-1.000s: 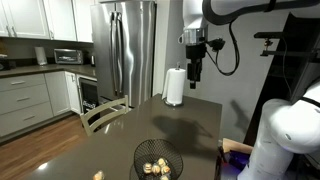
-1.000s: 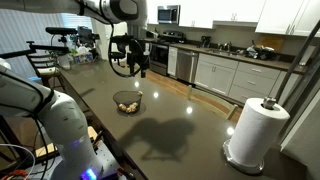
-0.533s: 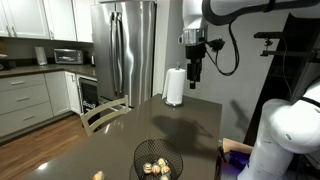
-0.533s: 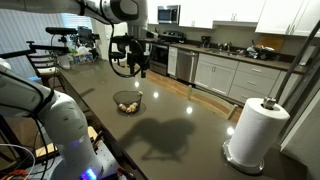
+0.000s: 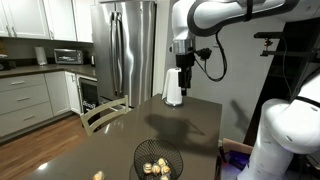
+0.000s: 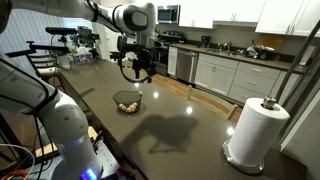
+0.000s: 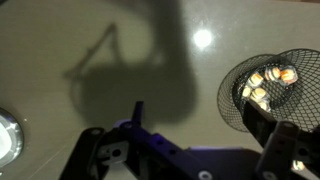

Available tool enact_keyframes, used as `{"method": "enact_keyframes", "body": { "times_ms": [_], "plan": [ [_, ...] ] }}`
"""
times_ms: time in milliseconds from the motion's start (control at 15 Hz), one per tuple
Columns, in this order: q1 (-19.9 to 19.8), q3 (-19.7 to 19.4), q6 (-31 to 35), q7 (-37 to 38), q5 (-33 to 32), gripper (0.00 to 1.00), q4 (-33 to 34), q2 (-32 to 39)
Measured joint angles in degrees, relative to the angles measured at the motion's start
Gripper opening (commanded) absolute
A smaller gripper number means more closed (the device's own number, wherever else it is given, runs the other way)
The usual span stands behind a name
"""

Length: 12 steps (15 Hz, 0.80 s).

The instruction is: Move the basket to the right

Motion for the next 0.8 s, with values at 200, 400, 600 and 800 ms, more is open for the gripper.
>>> {"method": "enact_keyframes", "body": {
  "times_ms": [200, 400, 600, 800],
  "plan": [
    [1.66, -0.36, 2.34, -4.04, 2.04, 1.00, 0.34, 3.66],
    [3.48, -0.83, 3.37, -9.82, 5.18, 1.00, 0.59, 6.73],
    [4.82, -1.47, 3.40, -17.07, 8.35, 1.00, 0.50, 8.63],
    [5.46, -2.19, 3.56, -23.95, 10.85, 1.00, -0.32, 9.94]
  ]
}}
